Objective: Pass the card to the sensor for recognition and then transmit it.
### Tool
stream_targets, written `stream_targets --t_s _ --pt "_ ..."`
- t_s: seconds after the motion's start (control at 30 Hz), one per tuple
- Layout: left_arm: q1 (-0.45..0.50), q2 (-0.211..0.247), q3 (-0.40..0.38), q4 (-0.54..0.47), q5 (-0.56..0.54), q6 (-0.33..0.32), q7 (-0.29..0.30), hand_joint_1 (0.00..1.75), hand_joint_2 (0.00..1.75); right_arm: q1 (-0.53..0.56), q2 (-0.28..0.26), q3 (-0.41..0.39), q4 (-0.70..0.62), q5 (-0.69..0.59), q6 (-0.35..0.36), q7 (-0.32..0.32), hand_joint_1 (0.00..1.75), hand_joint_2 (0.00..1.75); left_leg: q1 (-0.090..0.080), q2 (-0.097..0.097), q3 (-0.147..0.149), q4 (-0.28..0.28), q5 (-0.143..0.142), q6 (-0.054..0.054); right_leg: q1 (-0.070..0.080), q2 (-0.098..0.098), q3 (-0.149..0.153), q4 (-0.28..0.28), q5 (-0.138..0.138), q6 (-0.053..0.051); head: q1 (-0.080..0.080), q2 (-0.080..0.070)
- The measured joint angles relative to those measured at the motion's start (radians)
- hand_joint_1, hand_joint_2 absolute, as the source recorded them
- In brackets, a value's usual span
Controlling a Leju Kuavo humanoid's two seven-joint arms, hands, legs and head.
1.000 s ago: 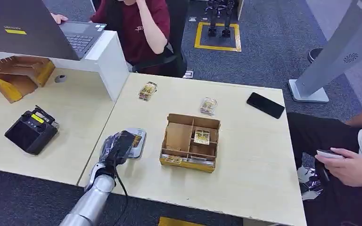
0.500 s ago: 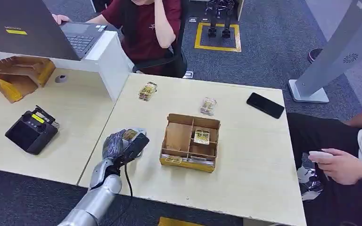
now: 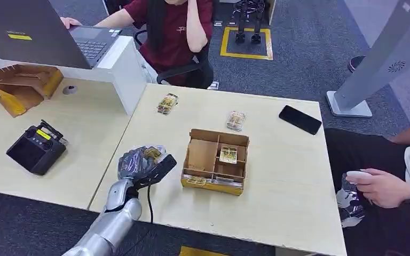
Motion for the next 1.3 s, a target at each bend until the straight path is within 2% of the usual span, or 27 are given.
stream_targets --t_s 0.6,0.7,0.77,0.8,0.83,0.9,0.97,1.03,1.13,1.3 --pt "0.002 -0.003 0.001 0.016 -0.076 0.024 0.023 1.75 1.75 -0.001 0.002 0.000 0.000 0.006 0.000 -0.023 0.00 0.00 0.000 0.000 0.002 0.000 0.000 0.000 0.000 -0.001 0.003 0.000 0.000 0.000 0.000 0.000" --pt "0.004 -0.003 0.005 0.016 -0.074 0.032 0.009 1.75 1.75 -0.001 0.003 0.000 0.000 0.007 -0.001 -0.027 0.00 0.00 0.000 0.000 0.002 0.000 0.000 0.000 0.000 -0.001 0.003 0.000 0.000 0.000 0.000 0.000" --pt "0.012 -0.006 0.015 0.009 0.006 0.027 -0.076 1.75 1.75 -0.001 0.003 0.000 0.000 0.008 -0.003 -0.030 0.00 0.00 0.000 0.000 0.002 0.000 0.000 0.000 0.000 0.000 0.003 0.000 0.000 0.000 0.000 0.000" --pt "0.021 -0.007 0.025 -0.006 0.093 0.017 -0.158 1.75 1.75 0.000 0.003 0.000 0.000 0.008 -0.003 -0.031 0.00 0.00 0.000 0.000 0.002 0.000 0.000 0.000 0.000 0.000 0.003 0.000 0.000 0.000 0.000 0.000" --pt "0.039 -0.008 0.034 -0.038 0.225 -0.004 -0.268 1.75 1.75 0.000 0.003 0.000 0.000 0.008 -0.005 -0.035 0.00 0.00 0.000 0.000 0.002 0.000 0.000 0.000 0.000 0.000 0.002 0.000 0.000 0.000 0.000 0.000" --pt "0.092 -0.008 0.044 -0.135 0.469 -0.064 -0.402 1.75 1.75 0.001 0.003 0.000 0.000 0.008 -0.011 -0.040 0.00 0.00 0.000 0.000 0.000 0.000 0.000 0.000 0.000 0.000 0.000 0.000 0.000 0.000 -0.001 0.000" --pt "0.131 -0.010 0.048 -0.234 0.630 -0.071 -0.459 1.75 1.75 0.003 0.003 -0.003 0.000 0.008 -0.018 -0.041 0.00 0.00 0.000 0.000 -0.003 0.000 0.001 0.000 0.000 0.000 -0.003 0.000 0.000 0.000 0.000 0.000" --pt "0.158 -0.012 0.054 -0.343 0.731 -0.010 -0.546 1.75 1.75 0.003 0.003 -0.004 0.000 0.011 -0.020 -0.040 0.00 0.00 0.000 0.000 -0.004 0.000 0.001 0.000 0.000 0.000 -0.005 0.000 0.000 0.000 0.000 0.000" --pt "0.168 -0.010 0.062 -0.484 0.777 0.095 -0.594 1.75 1.75 0.004 0.003 -0.004 0.000 0.018 -0.020 -0.036 0.00 0.00 0.000 -0.001 -0.006 0.000 0.001 0.000 0.000 -0.001 -0.005 0.000 0.000 0.000 0.000 0.000" --pt "0.157 -0.002 0.088 -0.628 0.792 0.177 -0.625 1.75 1.75 0.003 0.003 -0.004 0.000 0.029 -0.014 -0.029 0.00 0.00 0.000 -0.001 -0.006 0.000 0.001 0.000 0.000 -0.001 -0.006 0.000 0.000 0.000 0.000 0.000"
